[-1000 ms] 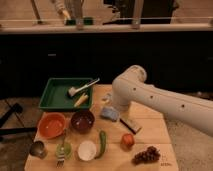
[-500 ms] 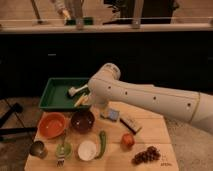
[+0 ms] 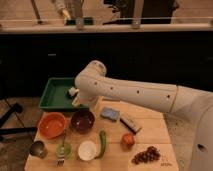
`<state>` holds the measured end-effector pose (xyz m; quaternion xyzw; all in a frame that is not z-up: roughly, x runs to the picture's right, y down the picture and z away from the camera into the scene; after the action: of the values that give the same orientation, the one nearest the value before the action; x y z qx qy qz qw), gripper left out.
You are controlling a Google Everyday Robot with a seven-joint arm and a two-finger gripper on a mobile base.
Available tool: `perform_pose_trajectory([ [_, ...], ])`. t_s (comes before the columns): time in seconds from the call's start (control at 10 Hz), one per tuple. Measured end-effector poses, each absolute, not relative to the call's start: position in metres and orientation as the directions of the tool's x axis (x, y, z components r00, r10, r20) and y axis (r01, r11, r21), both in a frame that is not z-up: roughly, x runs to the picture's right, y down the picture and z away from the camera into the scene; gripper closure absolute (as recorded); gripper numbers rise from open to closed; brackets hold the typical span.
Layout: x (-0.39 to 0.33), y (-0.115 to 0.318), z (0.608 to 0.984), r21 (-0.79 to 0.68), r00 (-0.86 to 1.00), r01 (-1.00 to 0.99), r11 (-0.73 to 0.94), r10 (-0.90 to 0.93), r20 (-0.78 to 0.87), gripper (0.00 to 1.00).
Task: Place banana in purple bowl
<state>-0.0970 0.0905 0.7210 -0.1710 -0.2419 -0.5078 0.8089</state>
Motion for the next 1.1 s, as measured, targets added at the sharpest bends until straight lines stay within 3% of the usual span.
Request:
perform_pose_trajectory([
  [0.6, -0.102, 0.090, 0.724, -0.014, 0.345, 0.912, 0.410, -0.747, 0.568, 0.20],
  [1.1, -0.182, 0.078, 0.753, 0.069, 0.231, 0.942, 0.327, -0.785, 0.575, 0.20],
])
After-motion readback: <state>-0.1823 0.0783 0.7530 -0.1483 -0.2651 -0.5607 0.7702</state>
